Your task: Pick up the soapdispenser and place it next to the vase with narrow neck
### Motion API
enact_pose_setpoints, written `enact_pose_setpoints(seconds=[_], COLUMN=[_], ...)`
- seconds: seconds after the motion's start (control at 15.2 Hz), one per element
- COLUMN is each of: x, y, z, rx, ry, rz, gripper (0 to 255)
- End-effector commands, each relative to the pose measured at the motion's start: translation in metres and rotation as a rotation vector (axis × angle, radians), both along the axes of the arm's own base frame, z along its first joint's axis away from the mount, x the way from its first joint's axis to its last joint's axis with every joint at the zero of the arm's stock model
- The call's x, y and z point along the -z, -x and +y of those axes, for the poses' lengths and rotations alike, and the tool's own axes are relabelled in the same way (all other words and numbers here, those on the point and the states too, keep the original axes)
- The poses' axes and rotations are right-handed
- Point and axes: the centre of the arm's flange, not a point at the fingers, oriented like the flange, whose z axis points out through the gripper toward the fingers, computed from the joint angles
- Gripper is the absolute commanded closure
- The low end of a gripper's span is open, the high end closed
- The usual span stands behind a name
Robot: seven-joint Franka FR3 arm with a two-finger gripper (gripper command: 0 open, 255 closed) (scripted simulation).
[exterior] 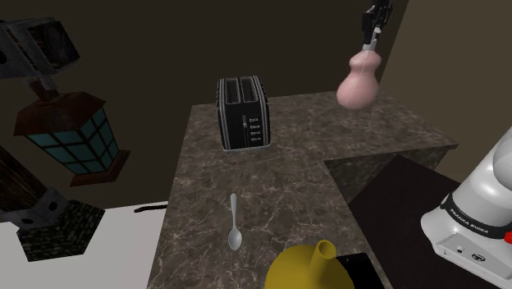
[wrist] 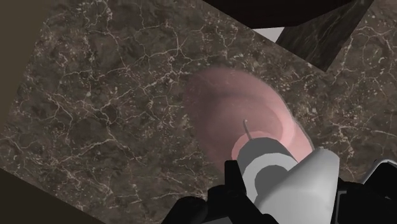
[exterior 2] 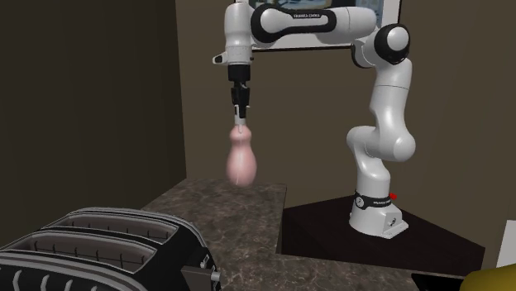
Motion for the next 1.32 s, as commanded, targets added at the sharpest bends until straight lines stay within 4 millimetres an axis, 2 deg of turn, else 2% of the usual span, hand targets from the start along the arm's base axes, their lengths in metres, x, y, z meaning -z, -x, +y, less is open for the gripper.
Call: enact_pose_setpoints(seconds=[0.0, 1.25], x=[-0.011, -0.111], y=[-0.001, -0.001], z=[0.002, 0.002], rx=[0.000, 0.000], ry=[0.000, 0.000], rz=[-0.001, -0.001], gripper=[255, 255])
